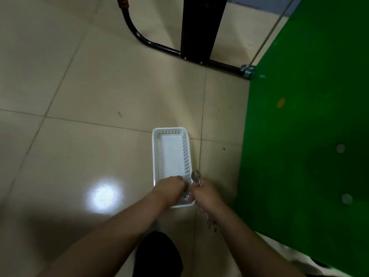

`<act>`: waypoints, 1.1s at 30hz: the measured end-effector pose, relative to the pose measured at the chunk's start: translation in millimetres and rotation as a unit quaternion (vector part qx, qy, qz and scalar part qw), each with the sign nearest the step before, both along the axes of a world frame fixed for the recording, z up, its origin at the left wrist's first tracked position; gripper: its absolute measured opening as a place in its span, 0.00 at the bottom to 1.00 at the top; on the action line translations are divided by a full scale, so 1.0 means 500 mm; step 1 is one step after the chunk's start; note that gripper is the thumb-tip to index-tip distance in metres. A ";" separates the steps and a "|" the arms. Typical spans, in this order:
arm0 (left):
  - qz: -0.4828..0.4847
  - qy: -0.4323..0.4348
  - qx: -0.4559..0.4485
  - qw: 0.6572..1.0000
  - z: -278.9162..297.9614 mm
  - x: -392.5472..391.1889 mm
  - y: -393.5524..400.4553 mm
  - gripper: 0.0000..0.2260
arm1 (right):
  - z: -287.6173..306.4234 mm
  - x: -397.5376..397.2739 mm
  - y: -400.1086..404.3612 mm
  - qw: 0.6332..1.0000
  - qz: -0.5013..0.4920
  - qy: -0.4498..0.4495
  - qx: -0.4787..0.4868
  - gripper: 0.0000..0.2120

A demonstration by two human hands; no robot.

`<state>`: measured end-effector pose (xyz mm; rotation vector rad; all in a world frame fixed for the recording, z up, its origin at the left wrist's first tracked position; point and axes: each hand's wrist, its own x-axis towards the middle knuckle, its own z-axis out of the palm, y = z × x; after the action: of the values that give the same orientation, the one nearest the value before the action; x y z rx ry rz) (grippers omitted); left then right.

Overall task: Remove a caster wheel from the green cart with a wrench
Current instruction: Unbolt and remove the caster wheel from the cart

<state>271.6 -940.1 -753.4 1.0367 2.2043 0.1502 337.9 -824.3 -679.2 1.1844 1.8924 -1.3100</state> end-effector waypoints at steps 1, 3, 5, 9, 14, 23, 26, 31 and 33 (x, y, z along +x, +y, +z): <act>-0.004 0.009 0.002 1.000 -0.005 0.005 0.004 0.10 | -0.004 0.004 -0.002 1.000 -0.002 -0.003 0.002 0.12; -0.021 0.034 0.003 0.999 -0.015 0.009 0.013 0.10 | -0.015 0.010 -0.004 1.000 -0.015 -0.004 -0.001 0.13; -0.033 0.043 0.007 0.999 -0.018 0.012 0.019 0.09 | -0.021 0.013 -0.003 1.000 -0.029 -0.005 -0.002 0.12; -0.018 0.025 0.019 0.999 -0.013 0.010 0.013 0.10 | -0.021 0.016 -0.007 0.999 -0.045 -0.005 -0.011 0.10; 0.053 0.028 0.052 0.997 0.048 -0.015 -0.001 0.10 | 0.015 0.003 -0.011 0.995 -0.085 0.040 -0.028 0.11; 0.171 0.127 0.245 0.946 0.378 -0.098 0.029 0.08 | 0.246 -0.077 0.006 0.971 -0.147 0.187 -0.028 0.10; 0.186 0.151 0.289 0.927 0.489 -0.107 0.042 0.08 | 0.344 -0.092 0.025 0.947 -0.200 0.239 -0.079 0.07; 0.181 0.209 0.354 0.893 0.667 -0.090 0.077 0.07 | 0.523 -0.075 0.066 0.884 -0.274 0.339 -0.170 0.02; 0.162 0.221 0.386 0.881 0.734 -0.075 0.101 0.06 | 0.588 -0.052 0.089 0.869 -0.276 0.367 -0.182 0.03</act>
<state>234.3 -889.7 -386.2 1.1663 2.8065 1.1213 311.9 -779.8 -385.4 1.1492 1.6559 -2.6029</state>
